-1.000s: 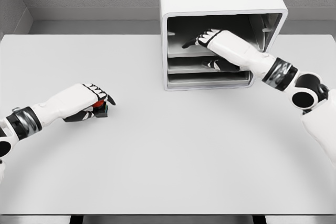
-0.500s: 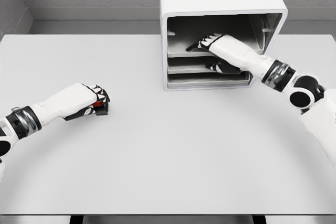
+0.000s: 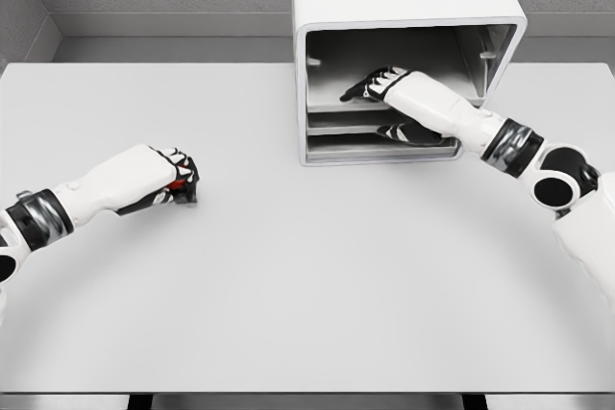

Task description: Slide open multi-storey tabletop storage cabinets and put open load switch and slide close multi-storey tabletop storage cabinets

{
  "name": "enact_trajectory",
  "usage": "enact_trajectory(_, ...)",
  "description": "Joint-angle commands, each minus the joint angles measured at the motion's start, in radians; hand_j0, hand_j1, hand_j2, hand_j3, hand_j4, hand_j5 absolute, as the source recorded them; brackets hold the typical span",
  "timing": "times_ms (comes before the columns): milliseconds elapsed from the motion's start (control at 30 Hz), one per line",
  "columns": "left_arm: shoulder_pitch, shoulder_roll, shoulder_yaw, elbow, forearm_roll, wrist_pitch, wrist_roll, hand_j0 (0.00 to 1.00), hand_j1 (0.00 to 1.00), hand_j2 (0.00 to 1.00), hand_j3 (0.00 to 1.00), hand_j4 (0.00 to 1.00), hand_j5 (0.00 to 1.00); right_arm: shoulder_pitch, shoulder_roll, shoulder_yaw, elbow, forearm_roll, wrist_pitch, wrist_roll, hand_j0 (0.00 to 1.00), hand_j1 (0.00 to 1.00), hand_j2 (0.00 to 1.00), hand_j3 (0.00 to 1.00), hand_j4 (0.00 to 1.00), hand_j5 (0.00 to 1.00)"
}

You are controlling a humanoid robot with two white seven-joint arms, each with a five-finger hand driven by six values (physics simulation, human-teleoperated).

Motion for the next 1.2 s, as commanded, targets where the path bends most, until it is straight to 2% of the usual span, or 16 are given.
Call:
enact_trajectory(0,0.0,0.0,0.006,-0.013,0.008,0.003,0.001,0.29,0.29,0.29,0.29,0.29,0.29,0.0,-0.009,0.01,-0.016,0.022,-0.009,0.011,0.77,0.77,0.77,0.77,0.77,0.77)
enact_trajectory(500,0.005,0.0,0.044,-0.062,0.019,0.003,0.001,0.29,0.29,0.29,0.29,0.29,0.29,0.098,-0.106,-0.001,-0.194,0.013,-0.009,0.006,0.77,0.77,0.77,0.77,0.77,0.77)
enact_trajectory(633,0.006,-0.001,0.058,-0.082,0.02,0.003,0.001,0.29,0.29,0.29,0.29,0.29,0.29,0.16,-0.124,-0.064,-0.254,0.007,-0.009,0.006,0.77,0.77,0.77,0.77,0.77,0.77)
enact_trajectory(867,0.006,-0.003,0.072,-0.101,0.052,0.003,0.001,0.29,0.29,0.29,0.29,0.29,0.29,0.184,-0.149,-0.067,-0.282,0.005,-0.009,0.005,0.77,0.77,0.77,0.77,0.77,0.77)
enact_trajectory(933,0.006,-0.003,0.075,-0.108,0.056,0.003,0.001,0.3,0.3,0.3,0.3,0.3,0.3,0.221,-0.155,-0.113,-0.311,0.005,-0.009,0.005,0.77,0.77,0.77,0.77,0.77,0.77)
enact_trajectory(1167,0.0,-0.003,0.081,-0.133,0.074,0.003,0.001,0.3,0.3,0.3,0.3,0.3,0.3,0.247,-0.184,-0.128,-0.329,-0.001,-0.009,0.005,0.77,0.77,0.77,0.77,0.77,0.77)
